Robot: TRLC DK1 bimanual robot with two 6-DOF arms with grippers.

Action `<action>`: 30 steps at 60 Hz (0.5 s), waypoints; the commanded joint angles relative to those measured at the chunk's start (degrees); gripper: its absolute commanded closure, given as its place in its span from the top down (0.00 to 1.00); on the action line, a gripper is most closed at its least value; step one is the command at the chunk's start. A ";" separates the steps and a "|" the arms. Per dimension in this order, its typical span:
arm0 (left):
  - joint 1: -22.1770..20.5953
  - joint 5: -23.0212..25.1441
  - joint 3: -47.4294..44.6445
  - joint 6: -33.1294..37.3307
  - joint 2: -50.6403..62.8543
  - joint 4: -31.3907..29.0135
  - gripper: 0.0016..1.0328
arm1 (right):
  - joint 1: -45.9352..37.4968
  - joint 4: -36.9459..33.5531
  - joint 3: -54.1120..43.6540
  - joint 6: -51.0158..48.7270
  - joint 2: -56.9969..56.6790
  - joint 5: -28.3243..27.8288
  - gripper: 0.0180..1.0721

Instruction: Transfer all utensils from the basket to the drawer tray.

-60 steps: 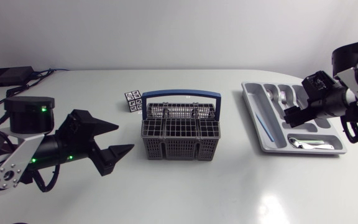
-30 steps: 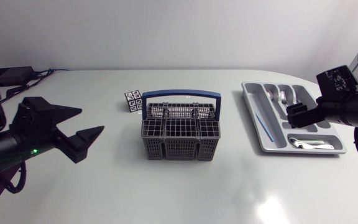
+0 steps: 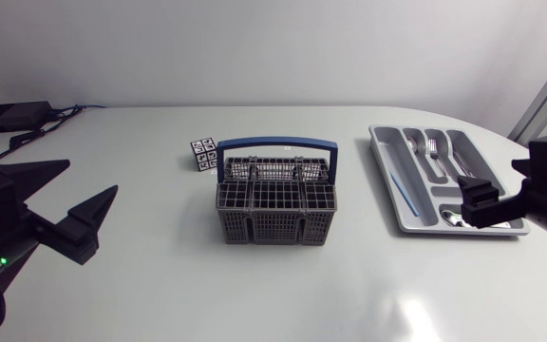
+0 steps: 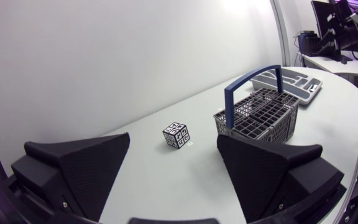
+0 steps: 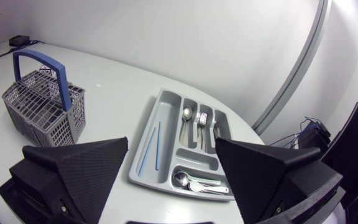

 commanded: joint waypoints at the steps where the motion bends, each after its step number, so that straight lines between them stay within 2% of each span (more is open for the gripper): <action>1: 0.54 -1.04 -3.35 -2.98 -2.58 0.38 0.95 | 0.21 0.34 -2.85 0.31 -3.02 0.91 0.96; 9: 0.71 -3.18 -6.62 -6.13 -6.55 1.02 0.95 | -0.05 0.31 -6.02 -0.06 -8.22 1.25 0.96; 30: 1.19 -9.27 -15.94 -15.11 -17.86 2.83 0.95 | -0.30 6.57 -16.11 7.03 -19.53 -1.05 0.96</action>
